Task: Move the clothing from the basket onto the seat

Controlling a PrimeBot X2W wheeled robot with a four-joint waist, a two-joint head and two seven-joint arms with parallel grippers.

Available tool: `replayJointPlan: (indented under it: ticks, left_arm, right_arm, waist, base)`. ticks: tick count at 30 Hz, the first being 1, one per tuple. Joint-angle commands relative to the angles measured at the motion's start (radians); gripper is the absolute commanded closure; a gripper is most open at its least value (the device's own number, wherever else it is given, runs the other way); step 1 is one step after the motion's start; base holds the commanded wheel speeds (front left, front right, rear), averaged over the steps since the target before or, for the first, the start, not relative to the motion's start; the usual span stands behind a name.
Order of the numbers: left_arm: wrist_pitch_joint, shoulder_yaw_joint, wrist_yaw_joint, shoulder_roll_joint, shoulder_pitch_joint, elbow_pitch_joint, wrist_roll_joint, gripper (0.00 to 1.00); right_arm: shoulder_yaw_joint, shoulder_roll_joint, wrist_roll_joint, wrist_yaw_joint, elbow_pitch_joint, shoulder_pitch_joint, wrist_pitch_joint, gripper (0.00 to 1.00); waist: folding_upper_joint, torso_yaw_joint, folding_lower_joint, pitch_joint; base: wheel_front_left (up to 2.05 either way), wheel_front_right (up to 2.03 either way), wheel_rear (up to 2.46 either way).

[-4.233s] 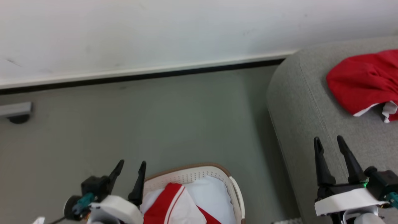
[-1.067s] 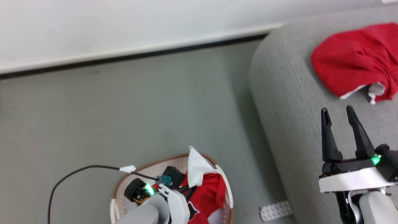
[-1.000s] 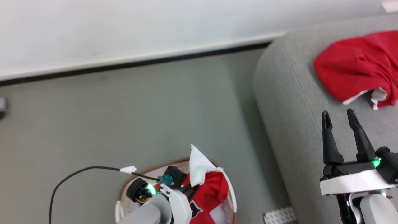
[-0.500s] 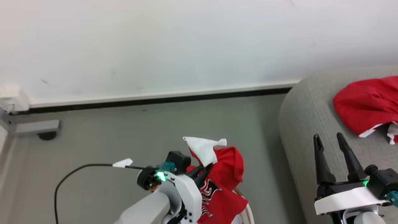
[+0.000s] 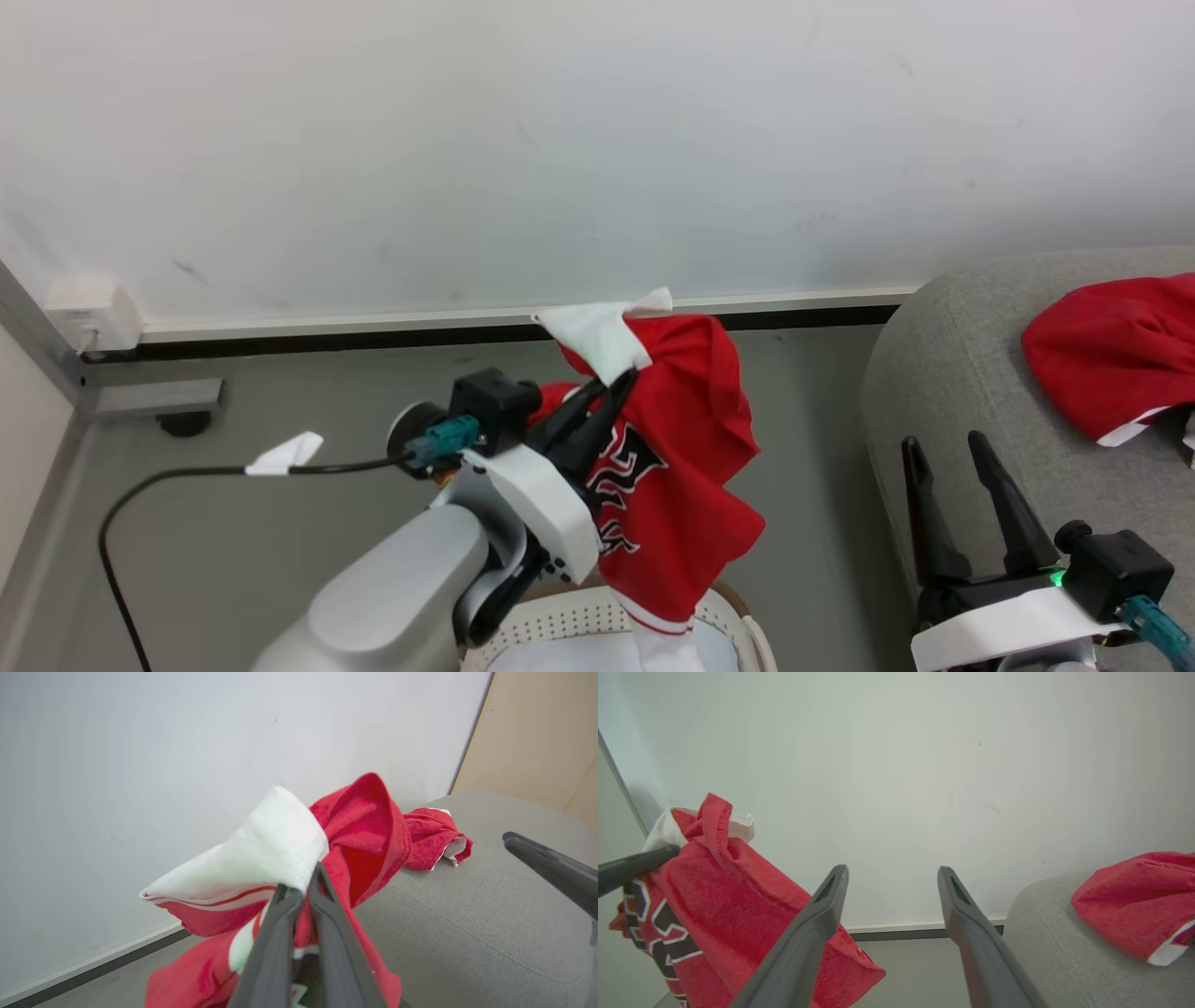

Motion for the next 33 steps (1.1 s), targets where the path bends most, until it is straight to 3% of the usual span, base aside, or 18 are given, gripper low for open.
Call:
replayJointPlan:
  ticks: [1, 11, 16, 23, 33]
  left_arm:
    - [-0.001, 0.013, 0.006, 0.01, -0.009, -0.024, 0.01, 1.0]
    - [0.013, 0.097, 0.068, 0.047, -0.053, -0.18, -0.018, 1.0]
    - [0.038, 0.094, 0.089, 0.064, -0.053, -0.221, -0.012, 1.0]
    - [0.05, 0.093, 0.103, 0.073, -0.034, -0.243, -0.022, 1.0]
    - [0.049, 0.072, 0.097, 0.056, -0.031, -0.248, -0.022, 1.0]
  right_arm:
    - [0.007, 0.001, 0.003, -0.002, 0.004, 0.015, 0.0, 0.0]
    - [0.031, 0.012, 0.001, -0.002, 0.012, 0.023, 0.0, 0.0]
    - [0.043, 0.017, 0.001, -0.002, 0.012, 0.014, 0.0, 0.0]
    - [0.067, 0.006, 0.011, -0.002, 0.006, 0.008, 0.0, 0.0]
    - [0.219, -0.037, 0.047, -0.002, 0.011, -0.032, 0.0, 0.0]
  waist:
    - [0.0, 0.004, 0.0002, 0.0]
    - [0.0, 0.022, 0.0002, -0.003]
    - [0.0, 0.022, 0.0002, -0.004]
    - [0.0, 0.024, 0.0002, -0.007]
    - [0.0, 0.047, 0.0002, -0.004]
  base:
    - [0.0, 0.0, 0.0]
    - [0.0, 0.0, 0.0]
    - [0.0, 0.0, 0.0]
    - [0.0, 0.0, 0.0]
    - [0.0, 0.0, 0.0]
